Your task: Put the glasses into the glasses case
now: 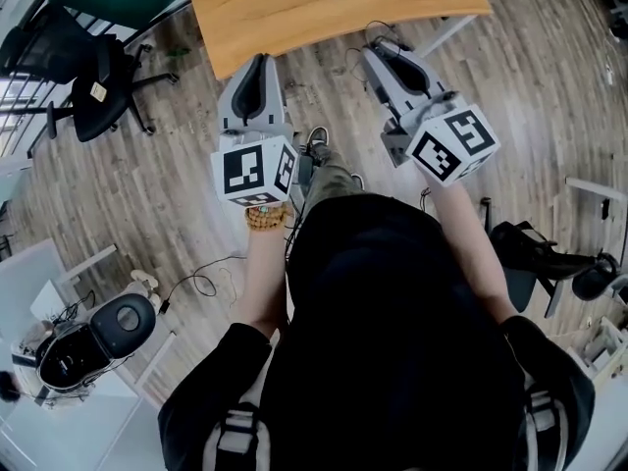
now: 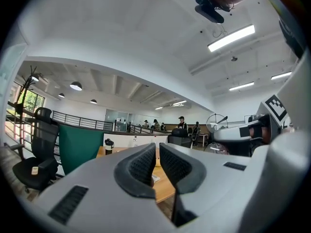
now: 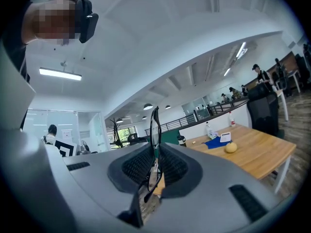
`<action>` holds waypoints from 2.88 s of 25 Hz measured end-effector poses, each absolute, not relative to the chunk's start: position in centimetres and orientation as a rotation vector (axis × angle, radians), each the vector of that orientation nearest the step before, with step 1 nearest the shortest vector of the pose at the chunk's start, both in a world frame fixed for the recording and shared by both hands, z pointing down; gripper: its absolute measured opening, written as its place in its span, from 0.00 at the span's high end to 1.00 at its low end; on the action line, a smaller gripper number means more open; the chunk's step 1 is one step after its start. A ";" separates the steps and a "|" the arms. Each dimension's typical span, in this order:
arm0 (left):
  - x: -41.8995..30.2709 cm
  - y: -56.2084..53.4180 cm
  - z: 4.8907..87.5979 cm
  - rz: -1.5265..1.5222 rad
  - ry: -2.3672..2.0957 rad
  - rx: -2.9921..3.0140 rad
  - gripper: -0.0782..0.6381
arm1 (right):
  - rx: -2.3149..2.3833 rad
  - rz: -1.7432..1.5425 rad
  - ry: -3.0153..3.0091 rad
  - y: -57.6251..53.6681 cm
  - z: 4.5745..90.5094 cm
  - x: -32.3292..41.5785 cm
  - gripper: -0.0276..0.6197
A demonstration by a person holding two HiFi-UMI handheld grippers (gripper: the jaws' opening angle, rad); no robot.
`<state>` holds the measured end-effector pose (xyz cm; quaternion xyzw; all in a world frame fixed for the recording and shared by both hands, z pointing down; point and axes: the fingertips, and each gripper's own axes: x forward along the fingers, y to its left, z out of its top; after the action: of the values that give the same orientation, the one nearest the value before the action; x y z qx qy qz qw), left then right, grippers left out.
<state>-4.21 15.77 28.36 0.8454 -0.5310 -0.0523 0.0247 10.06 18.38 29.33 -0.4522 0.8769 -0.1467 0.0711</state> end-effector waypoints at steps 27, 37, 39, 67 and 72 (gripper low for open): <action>-5.5 7.0 30.2 -0.121 -1.529 2.635 0.83 | -1.390 -0.539 2.628 10.7 31.6 7.3 0.88; -7.1 1.7 30.3 -0.066 -1.454 2.668 0.83 | -1.442 -0.588 2.574 5.9 31.4 5.4 0.88; -7.3 0.8 30.4 -0.060 -1.436 2.671 0.83 | -1.457 -0.595 2.567 5.1 31.4 5.1 0.88; 1.1 -4.5 31.4 0.152 -1.360 2.795 0.83 | -1.402 -0.753 2.503 -1.5 36.1 11.7 0.88; 3.1 -7.0 31.2 0.131 -1.375 2.734 0.83 | -1.374 -0.796 2.524 -3.7 37.0 14.5 0.88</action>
<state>3.12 -7.04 31.18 0.8918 -0.4487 0.0427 0.0393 14.54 -3.67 37.01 -0.4592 0.8437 -0.2661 0.0798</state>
